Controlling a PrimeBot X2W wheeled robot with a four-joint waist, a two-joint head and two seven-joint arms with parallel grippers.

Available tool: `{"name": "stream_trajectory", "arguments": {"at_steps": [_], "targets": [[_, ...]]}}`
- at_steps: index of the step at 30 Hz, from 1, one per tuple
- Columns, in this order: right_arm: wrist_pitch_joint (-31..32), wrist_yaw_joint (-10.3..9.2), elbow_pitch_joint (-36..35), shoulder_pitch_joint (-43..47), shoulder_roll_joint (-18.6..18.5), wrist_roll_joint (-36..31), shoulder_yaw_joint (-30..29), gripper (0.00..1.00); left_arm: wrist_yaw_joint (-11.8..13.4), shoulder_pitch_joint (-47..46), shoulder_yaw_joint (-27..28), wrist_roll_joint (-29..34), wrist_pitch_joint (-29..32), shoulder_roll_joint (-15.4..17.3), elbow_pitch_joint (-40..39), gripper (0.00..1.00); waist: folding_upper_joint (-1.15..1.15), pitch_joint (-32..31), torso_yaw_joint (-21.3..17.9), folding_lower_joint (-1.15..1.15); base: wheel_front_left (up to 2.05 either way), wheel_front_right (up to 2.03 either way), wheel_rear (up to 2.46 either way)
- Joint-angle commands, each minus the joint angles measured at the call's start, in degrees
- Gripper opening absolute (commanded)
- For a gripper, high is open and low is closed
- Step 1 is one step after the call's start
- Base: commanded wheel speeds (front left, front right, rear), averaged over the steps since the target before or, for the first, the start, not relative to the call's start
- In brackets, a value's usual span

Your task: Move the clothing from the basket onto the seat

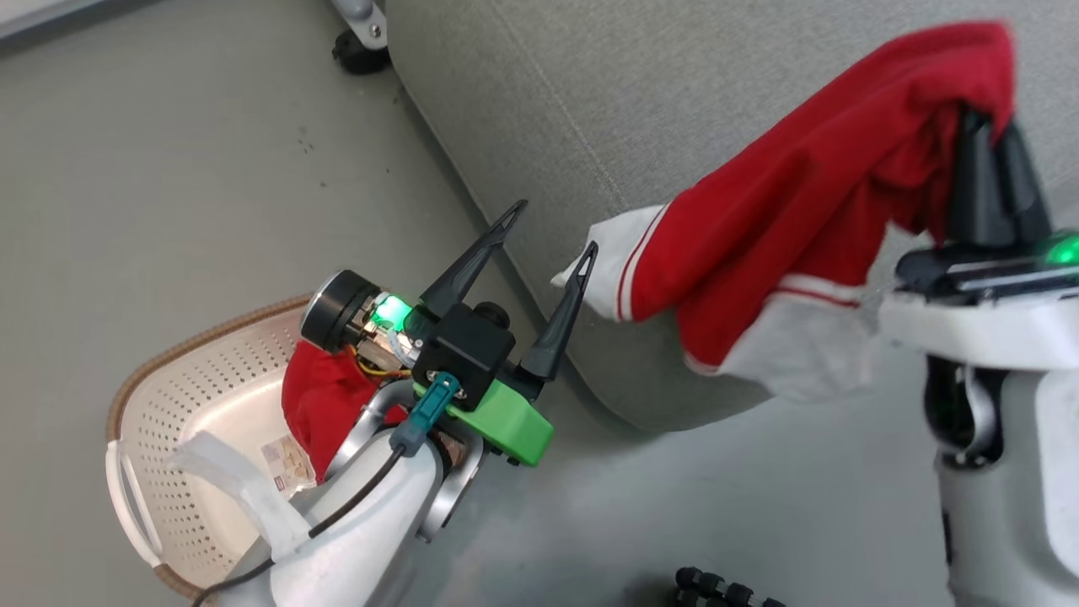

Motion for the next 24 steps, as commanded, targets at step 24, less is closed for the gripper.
{"name": "stream_trajectory", "arguments": {"at_steps": [24], "targets": [[-0.2, -0.06, 25.6, -29.0, -18.4, 1.3, -25.7, 0.00, -3.9, -10.6, -3.7, -0.3, 1.0, -3.5, -0.9, 1.00, 0.00, 25.0, 18.5, 0.00, 0.00, 0.00, 0.00]]}}
